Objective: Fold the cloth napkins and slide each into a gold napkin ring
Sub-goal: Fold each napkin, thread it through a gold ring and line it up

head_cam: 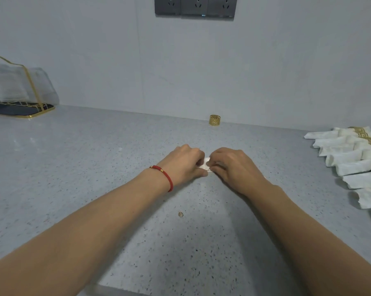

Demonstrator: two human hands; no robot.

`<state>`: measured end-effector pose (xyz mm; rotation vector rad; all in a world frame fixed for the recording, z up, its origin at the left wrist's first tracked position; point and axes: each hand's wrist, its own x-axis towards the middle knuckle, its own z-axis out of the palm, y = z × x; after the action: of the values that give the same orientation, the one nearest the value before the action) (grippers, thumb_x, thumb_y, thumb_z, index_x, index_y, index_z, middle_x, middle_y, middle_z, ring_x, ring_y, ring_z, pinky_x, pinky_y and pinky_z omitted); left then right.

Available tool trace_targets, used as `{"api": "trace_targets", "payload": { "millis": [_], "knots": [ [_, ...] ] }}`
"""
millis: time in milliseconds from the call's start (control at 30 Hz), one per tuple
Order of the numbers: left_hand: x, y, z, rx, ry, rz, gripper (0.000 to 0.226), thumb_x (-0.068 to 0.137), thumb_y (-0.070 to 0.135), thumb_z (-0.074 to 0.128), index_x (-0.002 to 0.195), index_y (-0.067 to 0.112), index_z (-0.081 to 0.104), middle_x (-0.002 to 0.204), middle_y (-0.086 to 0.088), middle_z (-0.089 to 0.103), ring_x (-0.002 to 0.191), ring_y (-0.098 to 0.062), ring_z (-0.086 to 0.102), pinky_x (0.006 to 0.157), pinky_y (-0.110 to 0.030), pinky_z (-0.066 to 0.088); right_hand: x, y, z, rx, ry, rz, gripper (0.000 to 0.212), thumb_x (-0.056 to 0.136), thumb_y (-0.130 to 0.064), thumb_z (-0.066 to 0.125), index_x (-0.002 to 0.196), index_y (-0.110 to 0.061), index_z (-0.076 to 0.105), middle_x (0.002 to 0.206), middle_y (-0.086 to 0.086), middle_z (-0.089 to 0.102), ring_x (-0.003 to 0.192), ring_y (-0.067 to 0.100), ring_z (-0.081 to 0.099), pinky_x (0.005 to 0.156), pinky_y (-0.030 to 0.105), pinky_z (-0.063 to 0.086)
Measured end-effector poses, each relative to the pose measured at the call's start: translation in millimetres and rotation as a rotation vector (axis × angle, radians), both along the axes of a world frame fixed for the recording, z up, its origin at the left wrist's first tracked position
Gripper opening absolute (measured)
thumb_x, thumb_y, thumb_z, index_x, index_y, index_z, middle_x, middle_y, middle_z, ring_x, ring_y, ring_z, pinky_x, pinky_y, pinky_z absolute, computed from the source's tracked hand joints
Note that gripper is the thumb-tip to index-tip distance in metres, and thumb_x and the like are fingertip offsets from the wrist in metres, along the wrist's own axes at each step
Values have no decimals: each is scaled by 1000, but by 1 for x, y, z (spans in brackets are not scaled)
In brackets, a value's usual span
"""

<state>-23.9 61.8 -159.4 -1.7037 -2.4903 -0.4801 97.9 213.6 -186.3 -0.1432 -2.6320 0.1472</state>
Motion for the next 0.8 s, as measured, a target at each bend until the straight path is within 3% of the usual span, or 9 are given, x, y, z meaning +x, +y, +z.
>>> {"api": "trace_targets", "payload": {
  "millis": [200, 300, 367, 400, 533, 600, 667, 700, 800],
  "knots": [
    [-26, 23, -7, 125, 108, 122, 23, 95, 32, 61, 77, 22, 50, 75, 1, 56, 80, -29, 58, 59, -31, 27, -31, 11, 9, -263, -22, -101, 19, 93, -34, 61, 95, -28, 79, 99, -7, 76, 92, 16, 68, 83, 40, 56],
    [-35, 35, -14, 182, 190, 215, 19, 98, 28, 55, 81, 23, 48, 88, 0, 65, 85, -27, 58, 68, -31, 22, -56, 26, 21, -842, 39, -179, 27, 96, -36, 59, 92, -21, 81, 91, -2, 79, 91, 20, 72, 88, 38, 55],
    [-43, 43, -19, 176, 241, 260, 20, 96, 21, 54, 80, 23, 42, 86, 1, 64, 82, -26, 56, 72, -31, 21, -78, 44, 23, -1189, 129, -213, 20, 96, -25, 64, 107, -14, 78, 96, 9, 79, 87, 22, 74, 93, 43, 57],
    [-47, 46, -22, 170, 251, 280, 21, 93, 16, 55, 80, 23, 40, 82, 2, 61, 77, -25, 52, 73, -31, 21, -91, 58, 21, -1211, 151, -272, 25, 97, -22, 65, 118, -12, 72, 99, 12, 78, 85, 22, 73, 94, 45, 57],
    [-55, 51, -30, 241, 283, 274, 37, 79, 9, 70, 79, 22, 35, 63, 7, 35, 63, -19, 32, 70, -31, 27, -131, 107, 8, -742, 78, -508, 51, 97, -37, 58, 147, -36, 47, 130, 9, 68, 106, 28, 67, 104, 46, 51],
    [-55, 51, -33, 208, 304, 261, 35, 84, 12, 66, 85, 19, 32, 63, 9, 29, 65, -20, 32, 68, -31, 24, -142, 119, 9, -688, 79, -512, 54, 101, -38, 52, 153, -40, 38, 134, 13, 64, 90, 26, 69, 85, 36, 59],
    [-58, 53, -34, 174, 293, 258, 31, 89, 13, 60, 89, 19, 29, 68, 6, 32, 70, -20, 34, 71, -31, 24, -155, 130, 14, -706, 36, -543, 47, 105, -30, 49, 151, -36, 44, 112, 17, 68, 49, 16, 64, 48, 24, 50],
    [-58, 53, -34, 176, 288, 259, 32, 88, 13, 60, 90, 20, 29, 73, 6, 38, 72, -19, 34, 73, -31, 24, -159, 131, 18, -700, -7, -543, 41, 105, -24, 48, 145, -32, 52, 94, 17, 69, 36, 15, 56, 40, 22, 44],
    [-59, 53, -33, 162, 292, 265, 34, 86, 12, 62, 90, 19, 29, 82, 2, 49, 75, -20, 34, 74, -32, 24, -161, 126, 24, -697, -20, -572, 10, 100, -19, 54, 104, -19, 64, 64, 15, 67, 36, 20, 54, 44, 25, 46]
  ]
}}
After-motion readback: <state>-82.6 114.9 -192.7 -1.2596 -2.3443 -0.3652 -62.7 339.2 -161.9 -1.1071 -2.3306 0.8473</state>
